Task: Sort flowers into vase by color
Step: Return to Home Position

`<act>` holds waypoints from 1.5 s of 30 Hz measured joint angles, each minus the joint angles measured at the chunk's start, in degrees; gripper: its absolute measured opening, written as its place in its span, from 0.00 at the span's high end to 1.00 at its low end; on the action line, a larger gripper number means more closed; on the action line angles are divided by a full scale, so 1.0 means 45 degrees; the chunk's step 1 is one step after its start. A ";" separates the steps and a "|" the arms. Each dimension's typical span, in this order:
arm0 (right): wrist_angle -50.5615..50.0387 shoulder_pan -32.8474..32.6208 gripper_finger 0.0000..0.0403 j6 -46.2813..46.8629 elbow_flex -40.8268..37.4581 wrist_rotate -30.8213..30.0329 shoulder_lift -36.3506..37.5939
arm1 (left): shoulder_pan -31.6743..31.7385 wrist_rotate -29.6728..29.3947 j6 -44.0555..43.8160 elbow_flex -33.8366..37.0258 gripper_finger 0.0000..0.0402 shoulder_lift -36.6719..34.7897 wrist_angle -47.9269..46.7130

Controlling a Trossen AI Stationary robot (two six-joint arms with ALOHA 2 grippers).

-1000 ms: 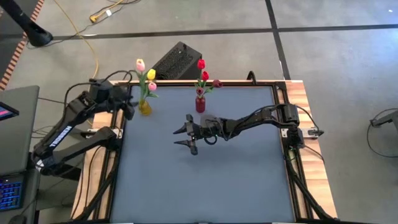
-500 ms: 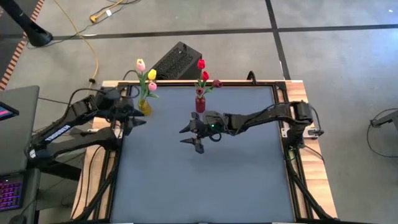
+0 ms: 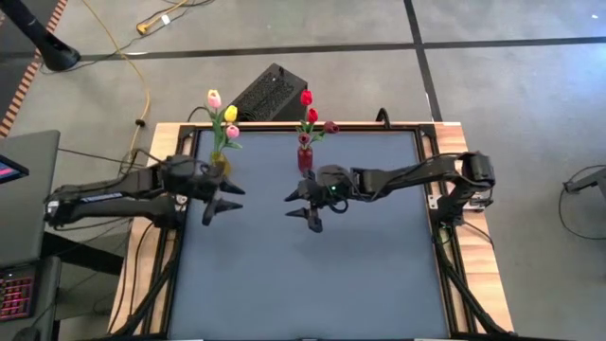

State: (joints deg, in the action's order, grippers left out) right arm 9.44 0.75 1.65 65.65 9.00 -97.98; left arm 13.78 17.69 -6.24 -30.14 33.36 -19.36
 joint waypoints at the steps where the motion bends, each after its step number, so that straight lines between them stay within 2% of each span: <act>1: -0.0003 0.0005 0.42 -0.0004 -0.0121 0.0000 0.0094 | -0.0225 -0.0084 0.0231 0.0281 0.51 0.0000 0.0717; 8: 0.0424 0.0025 0.42 0.0076 -0.1177 -0.0240 0.0787 | -0.1251 -0.0441 0.1079 0.2203 0.51 0.0005 0.5338; 13: 0.1593 0.0158 0.42 0.0175 -0.2533 -0.0933 0.1385 | -0.1293 -0.1172 0.1294 0.2629 0.51 -0.0005 0.5666; 20: 0.5208 0.0987 0.42 0.0636 -0.5465 -0.1030 0.2305 | -0.1293 -0.1122 0.1491 0.3517 0.51 -0.0015 0.6066; 27: 0.7491 0.2010 0.42 0.1573 -0.7945 -0.1040 0.3210 | -0.1293 -0.1318 0.1117 0.4889 0.54 -0.0015 0.8195; 32: 0.7921 0.2575 0.42 0.2105 -0.8889 -0.1032 0.3921 | -0.1291 -0.1998 0.1305 0.4990 0.57 -0.0010 0.8229; 41: 0.8147 0.3215 0.42 0.1940 -1.0004 -0.1025 0.4809 | -0.1288 -0.2033 0.1639 0.5438 0.61 -0.0010 0.8523; 45: 0.9656 0.3189 0.42 0.1914 -1.0597 -0.1022 0.4650 | -0.1288 -0.2035 0.1274 0.6181 0.64 -0.0010 0.9589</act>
State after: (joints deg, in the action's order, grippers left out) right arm 52.89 15.10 10.26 17.96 4.40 -77.05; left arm 7.99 8.53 -0.50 -2.32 33.32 23.79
